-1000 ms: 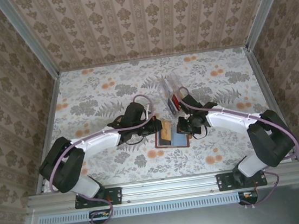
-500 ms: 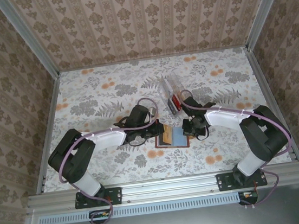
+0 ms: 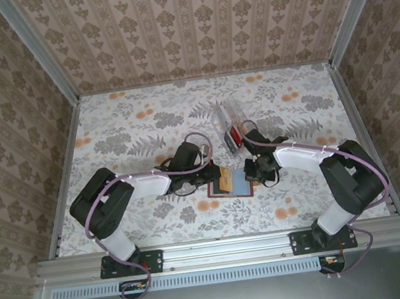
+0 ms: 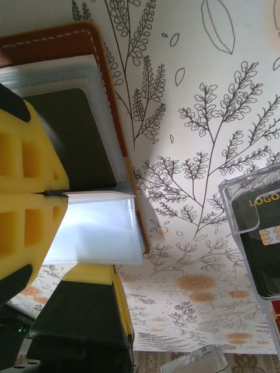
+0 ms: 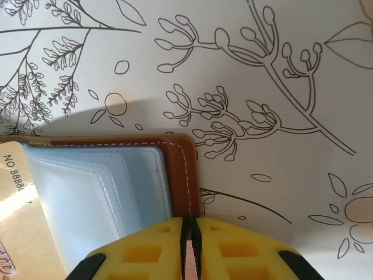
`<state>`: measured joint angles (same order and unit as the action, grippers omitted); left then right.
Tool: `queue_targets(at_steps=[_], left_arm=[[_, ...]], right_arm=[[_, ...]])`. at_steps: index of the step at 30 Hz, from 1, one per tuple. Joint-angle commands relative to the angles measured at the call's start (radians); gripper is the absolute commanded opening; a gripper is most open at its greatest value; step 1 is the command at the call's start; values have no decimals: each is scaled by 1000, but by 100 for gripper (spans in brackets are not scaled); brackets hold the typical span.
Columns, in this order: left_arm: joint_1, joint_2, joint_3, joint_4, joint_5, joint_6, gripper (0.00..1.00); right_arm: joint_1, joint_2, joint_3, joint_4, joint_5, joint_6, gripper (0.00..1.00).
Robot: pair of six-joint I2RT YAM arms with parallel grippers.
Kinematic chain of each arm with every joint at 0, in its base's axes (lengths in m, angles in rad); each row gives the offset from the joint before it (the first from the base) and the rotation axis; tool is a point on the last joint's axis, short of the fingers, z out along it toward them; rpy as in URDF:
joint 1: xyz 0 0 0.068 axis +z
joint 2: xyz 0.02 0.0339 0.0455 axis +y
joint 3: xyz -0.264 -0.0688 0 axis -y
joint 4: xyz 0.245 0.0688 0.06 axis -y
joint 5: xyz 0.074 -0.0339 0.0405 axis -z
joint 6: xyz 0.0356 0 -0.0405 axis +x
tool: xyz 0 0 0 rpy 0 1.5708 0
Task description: Put the credit cards into the card holder
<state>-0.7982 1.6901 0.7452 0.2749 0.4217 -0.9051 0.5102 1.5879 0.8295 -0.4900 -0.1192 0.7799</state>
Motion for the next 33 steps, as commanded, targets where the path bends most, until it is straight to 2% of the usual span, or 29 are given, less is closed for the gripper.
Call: queue_targets(at_steps=[1, 12, 20, 33], left_arm=[[-13, 27, -14, 7, 18, -15, 1], [-22, 40, -15, 4, 54, -21, 2], [-23, 16, -17, -42, 28, -2, 2], [-15, 2, 37, -184, -17, 125, 3]], right_arm=[[-1, 58, -32, -15, 32, -15, 16], [-1, 64, -36, 4, 13, -9, 16], [1, 71, -34, 13, 0, -5, 16], [1, 77, -30, 18, -7, -7, 16]])
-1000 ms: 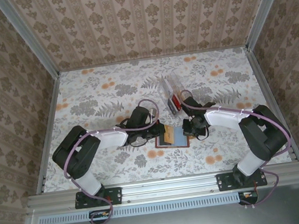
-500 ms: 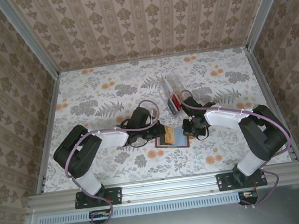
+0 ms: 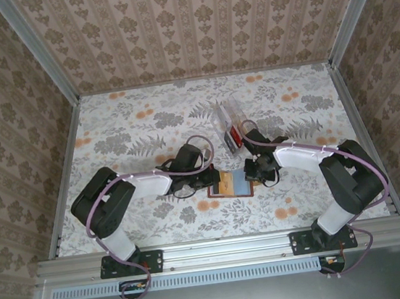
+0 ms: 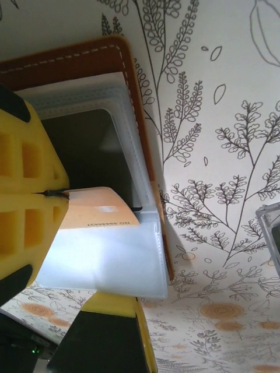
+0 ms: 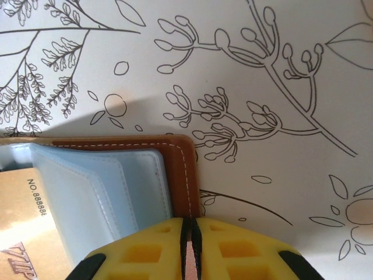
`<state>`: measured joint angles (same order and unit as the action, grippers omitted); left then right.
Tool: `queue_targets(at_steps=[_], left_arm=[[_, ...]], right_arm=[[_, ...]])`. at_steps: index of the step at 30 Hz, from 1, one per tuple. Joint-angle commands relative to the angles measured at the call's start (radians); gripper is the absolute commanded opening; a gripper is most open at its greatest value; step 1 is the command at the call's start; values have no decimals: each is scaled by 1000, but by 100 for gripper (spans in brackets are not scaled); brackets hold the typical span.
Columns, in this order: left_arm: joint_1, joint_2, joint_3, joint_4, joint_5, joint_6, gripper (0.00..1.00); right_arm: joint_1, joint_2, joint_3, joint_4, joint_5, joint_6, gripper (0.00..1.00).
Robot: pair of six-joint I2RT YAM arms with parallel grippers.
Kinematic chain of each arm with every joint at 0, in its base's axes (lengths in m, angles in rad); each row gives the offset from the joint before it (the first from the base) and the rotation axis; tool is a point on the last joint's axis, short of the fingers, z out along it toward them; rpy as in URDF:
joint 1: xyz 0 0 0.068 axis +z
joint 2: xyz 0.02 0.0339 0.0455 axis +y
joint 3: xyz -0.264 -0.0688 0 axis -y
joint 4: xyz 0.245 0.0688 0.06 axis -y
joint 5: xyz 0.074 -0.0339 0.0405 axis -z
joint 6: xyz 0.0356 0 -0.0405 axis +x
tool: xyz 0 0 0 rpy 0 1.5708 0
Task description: Put the credit cards into the card holder
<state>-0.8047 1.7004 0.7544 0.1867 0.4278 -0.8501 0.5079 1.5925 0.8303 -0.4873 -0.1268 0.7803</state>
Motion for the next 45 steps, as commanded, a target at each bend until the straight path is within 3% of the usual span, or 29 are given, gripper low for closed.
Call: queue_targets(at_steps=[1, 8, 28, 35, 40, 45], left_arm=[[-9, 3, 36, -85, -17, 63, 3], [-19, 60, 13, 77, -7, -74, 3], [-47, 63, 24, 54, -41, -116, 8], [-71, 51, 53, -11, -92, -104, 15], [-75, 6, 61, -119, -171, -70, 32], [-78, 14, 86, -149, -162, -45, 32]], right_arm=[[3, 75, -30, 17, -2, -7, 16], [4, 78, -30, 21, -10, -3, 16], [3, 80, -40, 35, -21, 5, 17], [3, 54, -72, 73, -44, 34, 17], [1, 44, -72, 61, -21, 39, 17], [1, 47, -74, 67, -27, 39, 17]])
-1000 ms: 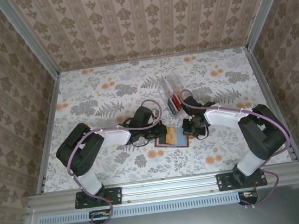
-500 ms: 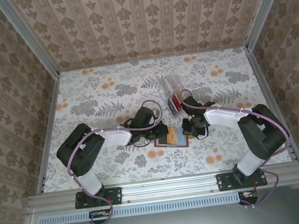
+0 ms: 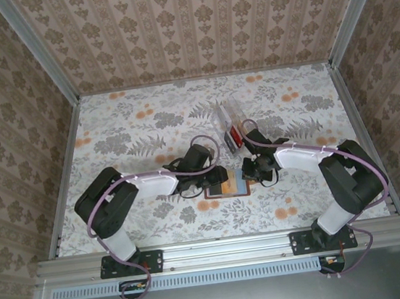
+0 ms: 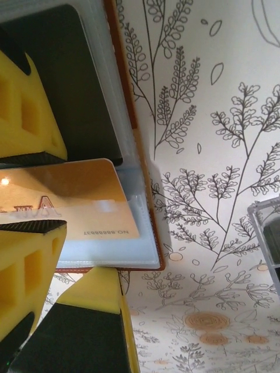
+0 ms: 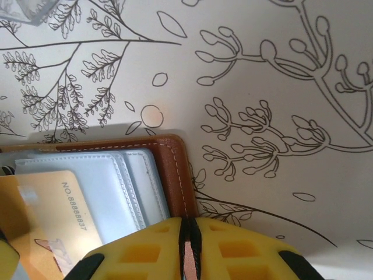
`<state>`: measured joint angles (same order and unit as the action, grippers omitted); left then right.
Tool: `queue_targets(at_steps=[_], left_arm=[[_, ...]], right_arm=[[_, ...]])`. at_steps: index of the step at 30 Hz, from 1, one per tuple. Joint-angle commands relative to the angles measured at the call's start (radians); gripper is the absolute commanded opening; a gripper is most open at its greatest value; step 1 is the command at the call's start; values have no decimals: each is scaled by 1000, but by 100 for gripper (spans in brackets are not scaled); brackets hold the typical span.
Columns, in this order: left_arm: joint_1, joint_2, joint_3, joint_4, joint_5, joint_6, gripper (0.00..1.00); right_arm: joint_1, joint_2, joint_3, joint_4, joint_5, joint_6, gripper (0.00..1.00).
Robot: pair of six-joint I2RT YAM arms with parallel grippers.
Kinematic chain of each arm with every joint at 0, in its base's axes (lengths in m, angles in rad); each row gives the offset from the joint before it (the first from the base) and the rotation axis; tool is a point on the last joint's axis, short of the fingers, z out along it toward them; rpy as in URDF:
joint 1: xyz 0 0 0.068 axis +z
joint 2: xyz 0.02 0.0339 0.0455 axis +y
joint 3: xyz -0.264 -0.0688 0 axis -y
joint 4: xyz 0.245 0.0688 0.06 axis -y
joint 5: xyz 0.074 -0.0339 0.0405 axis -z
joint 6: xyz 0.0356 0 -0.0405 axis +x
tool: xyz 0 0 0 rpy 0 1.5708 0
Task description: Put the credit cards into the card holder
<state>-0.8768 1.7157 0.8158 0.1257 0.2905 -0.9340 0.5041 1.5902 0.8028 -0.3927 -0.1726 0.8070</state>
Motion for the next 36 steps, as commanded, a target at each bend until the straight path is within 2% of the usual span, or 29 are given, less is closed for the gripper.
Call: queue_targets(at_steps=[1, 10, 24, 30, 36], left_arm=[[-9, 6, 34, -89, -21, 40, 32], [-40, 57, 121, -121, 12, 64, 33], [-41, 105, 140, -33, 131, 19, 40], [-40, 73, 133, -81, 80, 23, 40], [-38, -4, 129, -199, -40, 65, 49]], right_arm=[[5, 52, -45, -28, 17, 11, 17], [6, 46, -53, -19, -3, 16, 17], [5, 31, -71, 3, -15, 34, 17], [5, 24, -68, -9, 7, 35, 17], [5, 13, -46, -42, 44, 24, 18]])
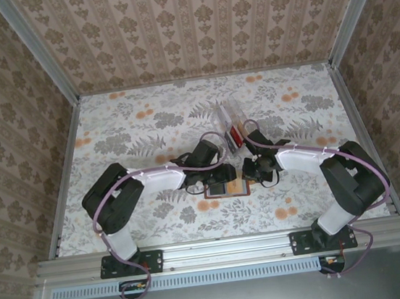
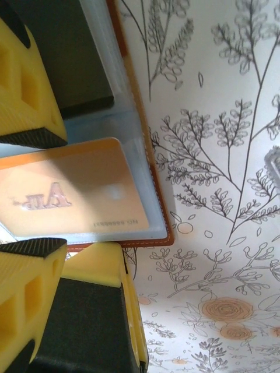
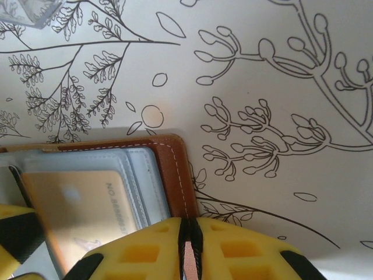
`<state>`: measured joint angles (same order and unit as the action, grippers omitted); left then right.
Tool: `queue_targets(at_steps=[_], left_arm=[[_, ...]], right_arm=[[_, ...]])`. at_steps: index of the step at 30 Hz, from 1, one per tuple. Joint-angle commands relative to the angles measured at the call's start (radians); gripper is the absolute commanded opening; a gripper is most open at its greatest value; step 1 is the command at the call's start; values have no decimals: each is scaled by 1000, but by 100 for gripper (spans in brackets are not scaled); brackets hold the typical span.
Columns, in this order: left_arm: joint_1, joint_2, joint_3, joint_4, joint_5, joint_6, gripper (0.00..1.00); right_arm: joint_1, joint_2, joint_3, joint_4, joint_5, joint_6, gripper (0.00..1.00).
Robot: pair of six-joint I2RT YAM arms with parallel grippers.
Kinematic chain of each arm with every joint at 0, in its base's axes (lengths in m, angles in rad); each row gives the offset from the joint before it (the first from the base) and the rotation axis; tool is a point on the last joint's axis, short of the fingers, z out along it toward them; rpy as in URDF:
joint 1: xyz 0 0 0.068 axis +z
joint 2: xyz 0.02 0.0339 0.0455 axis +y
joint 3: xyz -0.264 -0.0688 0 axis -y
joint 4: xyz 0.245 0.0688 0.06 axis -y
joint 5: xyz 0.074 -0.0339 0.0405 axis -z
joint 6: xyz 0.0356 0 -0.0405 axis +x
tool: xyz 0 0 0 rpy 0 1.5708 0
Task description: Put the credit cards into the card holder
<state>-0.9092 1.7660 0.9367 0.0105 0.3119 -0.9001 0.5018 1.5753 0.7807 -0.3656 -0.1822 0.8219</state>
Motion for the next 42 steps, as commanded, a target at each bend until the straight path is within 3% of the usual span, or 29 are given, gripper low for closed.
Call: queue_targets(at_steps=[1, 8, 12, 17, 30, 42], left_arm=[[-4, -66, 7, -95, -72, 37, 50], [14, -162, -11, -138, -124, 77, 60], [39, -217, -35, -168, -180, 81, 67], [102, -254, -87, -166, -172, 67, 72], [150, -191, -135, -75, -42, 30, 70], [148, -166, -139, -78, -43, 14, 69]], right_arm=[[7, 25, -19, -77, 60, 6, 19], [7, -29, -21, -53, 55, -12, 26], [7, -16, -13, -55, 54, -15, 25], [8, 12, -11, -47, 43, -12, 24], [8, 34, -4, -53, 42, -13, 23], [8, 34, -11, -48, 38, -9, 23]])
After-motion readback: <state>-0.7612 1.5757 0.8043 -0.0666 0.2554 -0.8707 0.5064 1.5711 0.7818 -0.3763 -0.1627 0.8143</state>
